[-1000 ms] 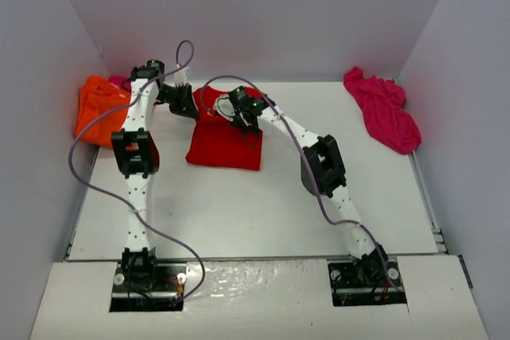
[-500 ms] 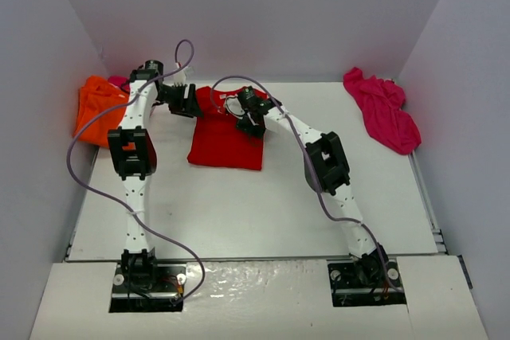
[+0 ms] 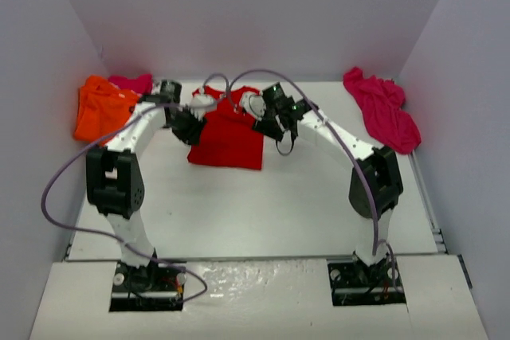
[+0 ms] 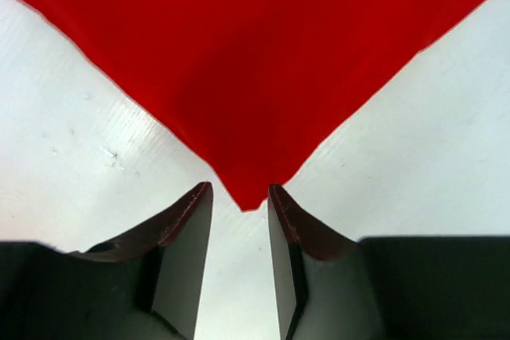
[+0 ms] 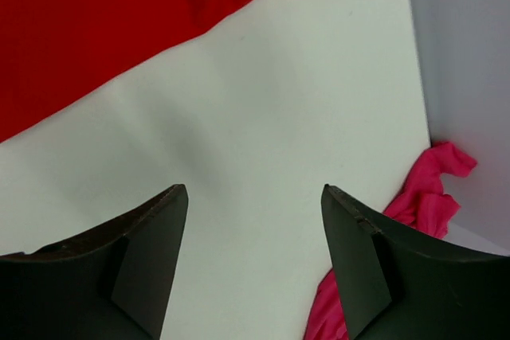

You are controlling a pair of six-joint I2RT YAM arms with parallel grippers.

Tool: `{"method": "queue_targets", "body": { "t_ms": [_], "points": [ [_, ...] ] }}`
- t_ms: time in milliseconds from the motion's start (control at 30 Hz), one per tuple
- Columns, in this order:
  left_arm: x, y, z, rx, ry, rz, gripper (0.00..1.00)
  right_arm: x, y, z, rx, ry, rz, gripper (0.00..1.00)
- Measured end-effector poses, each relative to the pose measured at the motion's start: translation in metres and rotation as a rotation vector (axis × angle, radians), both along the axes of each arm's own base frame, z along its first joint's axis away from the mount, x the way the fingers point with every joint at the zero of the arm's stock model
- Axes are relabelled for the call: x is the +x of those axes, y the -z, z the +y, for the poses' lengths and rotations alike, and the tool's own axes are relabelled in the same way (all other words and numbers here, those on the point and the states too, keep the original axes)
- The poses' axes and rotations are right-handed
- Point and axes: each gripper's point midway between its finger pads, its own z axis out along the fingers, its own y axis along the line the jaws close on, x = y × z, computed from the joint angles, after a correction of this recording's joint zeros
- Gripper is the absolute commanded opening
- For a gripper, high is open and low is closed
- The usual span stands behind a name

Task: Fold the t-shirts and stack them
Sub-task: Fold the folded rectangular tshirt in 1/3 of the way, then grab one side of the 2/3 rectangular tshirt with both arms

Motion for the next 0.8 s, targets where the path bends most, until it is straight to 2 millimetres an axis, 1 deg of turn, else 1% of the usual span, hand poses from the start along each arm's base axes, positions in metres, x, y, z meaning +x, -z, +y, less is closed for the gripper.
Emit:
{"method": "queue_targets", "body": {
  "t_ms": [67,100,167,200,267,367,600,800],
  "points": [
    [-0.021,0.022,-0.005,0.050,0.038,0.033,0.26,-0.016,0.013,0.000,0.000,-0.028,0.050,0.62],
    [-0.029,0.031,-0.006,0.069,0.050,0.048,0.25,-0.024,0.022,0.001,-0.002,-0.039,0.077,0.62],
    [-0.034,0.043,-0.002,0.093,0.047,0.060,0.25,-0.039,0.039,0.002,-0.013,-0.057,0.129,0.61],
    [-0.033,0.046,0.001,0.102,0.041,0.058,0.25,-0.046,0.047,0.004,-0.018,-0.066,0.151,0.61],
    [-0.027,0.046,0.007,0.115,0.026,0.035,0.25,-0.059,0.058,0.010,-0.022,-0.089,0.187,0.60],
    [-0.014,0.041,0.012,0.129,0.014,-0.019,0.26,-0.072,0.064,0.023,-0.018,-0.120,0.208,0.60],
    [-0.001,0.036,0.019,0.171,0.025,-0.089,0.26,-0.082,0.069,0.049,0.007,-0.184,0.215,0.59],
    [-0.002,0.042,0.020,0.187,0.044,-0.095,0.25,-0.088,0.096,0.067,-0.008,-0.222,0.260,0.59]
  ]
}}
